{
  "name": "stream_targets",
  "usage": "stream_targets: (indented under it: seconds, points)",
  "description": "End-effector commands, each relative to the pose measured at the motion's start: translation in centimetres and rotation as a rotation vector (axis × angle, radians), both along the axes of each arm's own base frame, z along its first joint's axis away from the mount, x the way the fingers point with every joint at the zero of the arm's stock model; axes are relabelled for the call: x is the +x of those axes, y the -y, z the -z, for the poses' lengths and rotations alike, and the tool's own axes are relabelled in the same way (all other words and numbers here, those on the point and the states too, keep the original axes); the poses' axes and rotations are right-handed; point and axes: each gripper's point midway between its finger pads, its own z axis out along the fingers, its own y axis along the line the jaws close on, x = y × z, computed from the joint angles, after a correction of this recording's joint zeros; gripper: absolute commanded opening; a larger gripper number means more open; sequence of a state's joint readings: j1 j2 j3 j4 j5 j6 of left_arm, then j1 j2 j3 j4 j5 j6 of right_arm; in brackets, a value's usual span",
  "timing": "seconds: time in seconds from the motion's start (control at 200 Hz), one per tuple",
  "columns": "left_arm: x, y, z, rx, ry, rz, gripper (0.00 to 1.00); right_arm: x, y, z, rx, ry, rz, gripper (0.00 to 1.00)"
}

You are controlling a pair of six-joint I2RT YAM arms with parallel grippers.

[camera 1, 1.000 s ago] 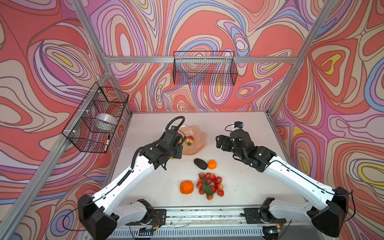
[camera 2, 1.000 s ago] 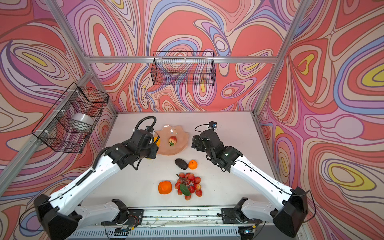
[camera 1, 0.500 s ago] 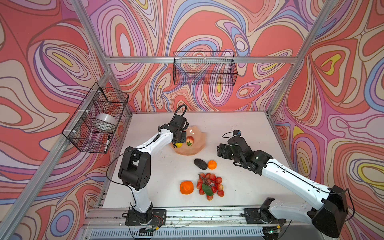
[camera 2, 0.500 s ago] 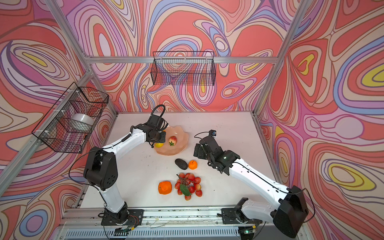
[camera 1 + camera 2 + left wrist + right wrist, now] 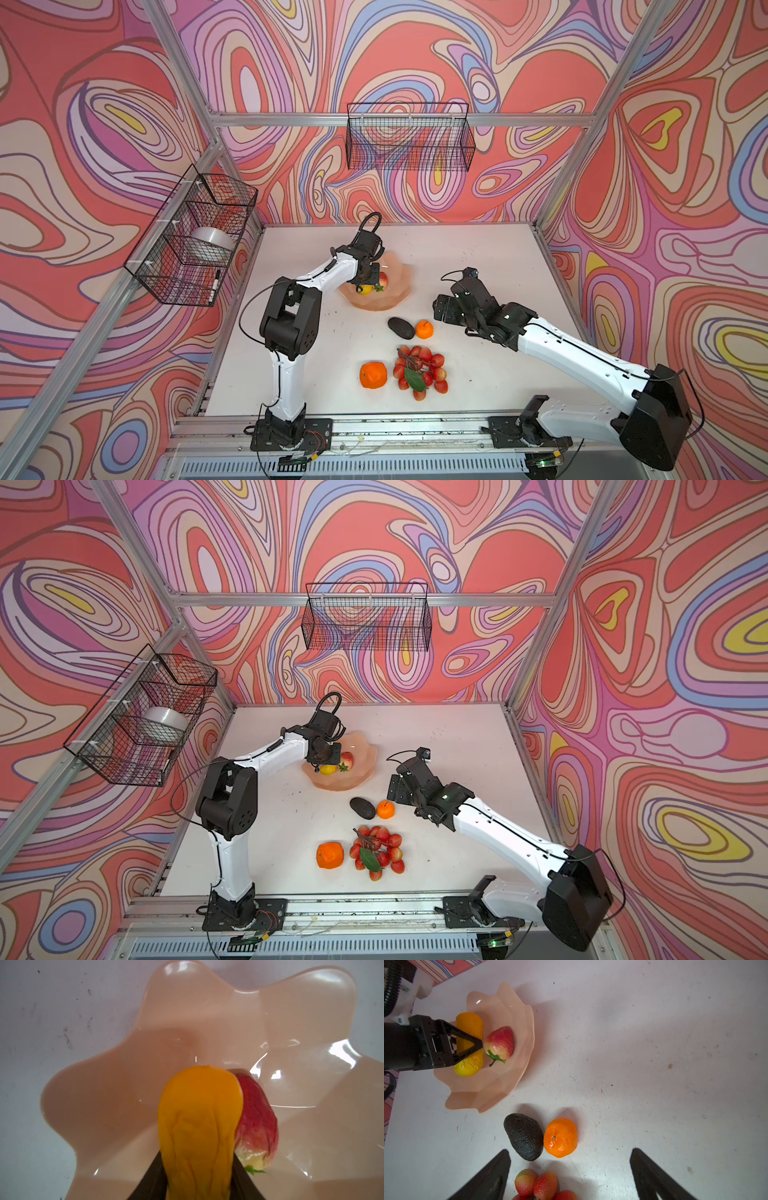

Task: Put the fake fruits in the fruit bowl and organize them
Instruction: 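Place the squash in the bowl beside the peach and open the left gripper, then grasp the small tangerine with the right gripper while the left gripper retracts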

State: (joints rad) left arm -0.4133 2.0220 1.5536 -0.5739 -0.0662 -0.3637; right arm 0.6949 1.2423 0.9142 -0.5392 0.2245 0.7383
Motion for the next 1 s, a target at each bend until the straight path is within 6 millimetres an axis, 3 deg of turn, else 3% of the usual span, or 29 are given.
stream_targets:
  seconds: [0.0, 0.17, 0.28, 0.366, 0.471, 0.521, 0.636, 0.746, 0.881, 0.996]
  points:
    - [-0.1, 0.6, -0.1, -0.031, -0.03, -0.004, 0.52, -0.2, 0.1, 1.6, -0.023, -0.044, -0.002, 0.94]
    - [-0.3, 0.7, -1.8, -0.068, -0.004, -0.008, 0.68, -0.2, -0.7, 2.9, -0.03, -0.084, -0.026, 0.93]
    - [-0.4, 0.8, -4.5, -0.118, 0.057, -0.003, 0.71, -0.1, -1.5, 4.3, -0.022, -0.118, -0.048, 0.92]
    - [-0.5, 0.4, -7.9, -0.15, 0.146, -0.005, 0.73, -0.2, -2.6, 5.3, 0.0, -0.153, -0.078, 0.9]
    - [-1.4, -0.8, -13.8, -0.182, 0.313, -0.019, 0.75, -0.3, -3.5, 7.0, 0.014, -0.199, -0.088, 0.88]
    - [-2.2, -1.6, -16.8, -0.2, 0.408, -0.03, 0.77, -0.4, -3.9, 7.8, 0.014, -0.215, -0.095, 0.87]
    - [-5.5, -3.3, -21.0, -0.255, 0.585, -0.031, 0.84, -0.6, -4.8, 9.3, 0.009, -0.243, -0.101, 0.86]
    - [-9.6, -5.1, -21.5, -0.297, 0.651, -0.049, 0.87, -0.5, -4.8, 10.9, -0.012, -0.265, -0.075, 0.83]
    - [-14.7, -8.4, -18.9, -0.299, 0.623, -0.151, 0.89, -0.4, -4.7, 12.6, -0.032, -0.295, -0.05, 0.75]
    - [-18.4, -10.8, -16.7, -0.303, 0.617, -0.234, 0.91, -0.4, -4.6, 13.1, -0.033, -0.303, -0.031, 0.57]
